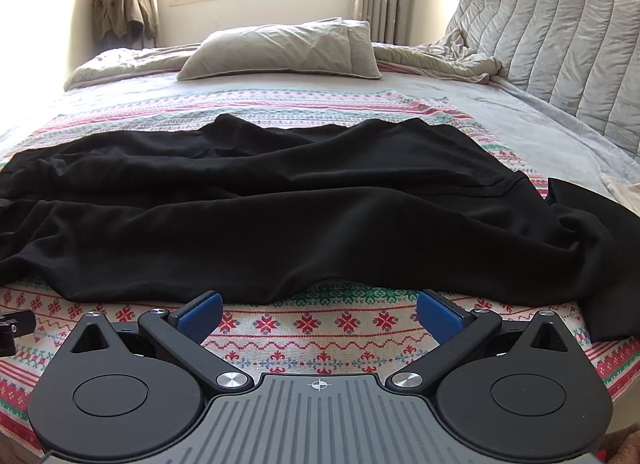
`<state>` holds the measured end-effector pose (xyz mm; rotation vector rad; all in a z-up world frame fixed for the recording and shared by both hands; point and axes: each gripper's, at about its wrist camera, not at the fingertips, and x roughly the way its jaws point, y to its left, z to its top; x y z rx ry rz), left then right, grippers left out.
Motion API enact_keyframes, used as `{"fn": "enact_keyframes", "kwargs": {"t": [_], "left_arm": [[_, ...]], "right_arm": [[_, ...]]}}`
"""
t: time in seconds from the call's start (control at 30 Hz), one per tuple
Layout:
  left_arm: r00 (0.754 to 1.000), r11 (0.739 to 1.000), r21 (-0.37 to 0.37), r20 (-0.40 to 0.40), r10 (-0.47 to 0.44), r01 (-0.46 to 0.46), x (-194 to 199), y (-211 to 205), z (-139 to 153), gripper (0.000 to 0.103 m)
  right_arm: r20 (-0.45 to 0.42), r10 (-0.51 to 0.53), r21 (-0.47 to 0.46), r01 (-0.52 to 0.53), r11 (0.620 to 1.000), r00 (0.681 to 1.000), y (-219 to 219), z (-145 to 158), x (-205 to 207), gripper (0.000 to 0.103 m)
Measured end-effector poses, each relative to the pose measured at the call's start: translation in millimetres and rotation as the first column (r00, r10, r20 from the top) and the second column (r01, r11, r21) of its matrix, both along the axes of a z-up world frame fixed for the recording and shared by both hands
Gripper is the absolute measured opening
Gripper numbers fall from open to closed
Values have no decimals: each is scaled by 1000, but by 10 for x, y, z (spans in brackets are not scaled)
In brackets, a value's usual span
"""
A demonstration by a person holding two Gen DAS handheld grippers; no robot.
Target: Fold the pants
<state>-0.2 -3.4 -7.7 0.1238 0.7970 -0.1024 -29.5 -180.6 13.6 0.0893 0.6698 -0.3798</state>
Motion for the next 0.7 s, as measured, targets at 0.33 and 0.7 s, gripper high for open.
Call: {"fn": "enact_keyframes", "kwargs": {"t": [0.33, 0.7], "left_arm": [[1000, 1000, 1, -2, 0, 0, 5, 4, -4, 103], [1000, 1000, 2, -3, 6, -6, 13, 18, 3, 103]], "right_arm": [[-2, -6, -4, 6, 1000, 1000, -16, 6, -5, 103], [-4, -13, -8, 13, 1000, 1000, -20, 5, 3, 103]]}}
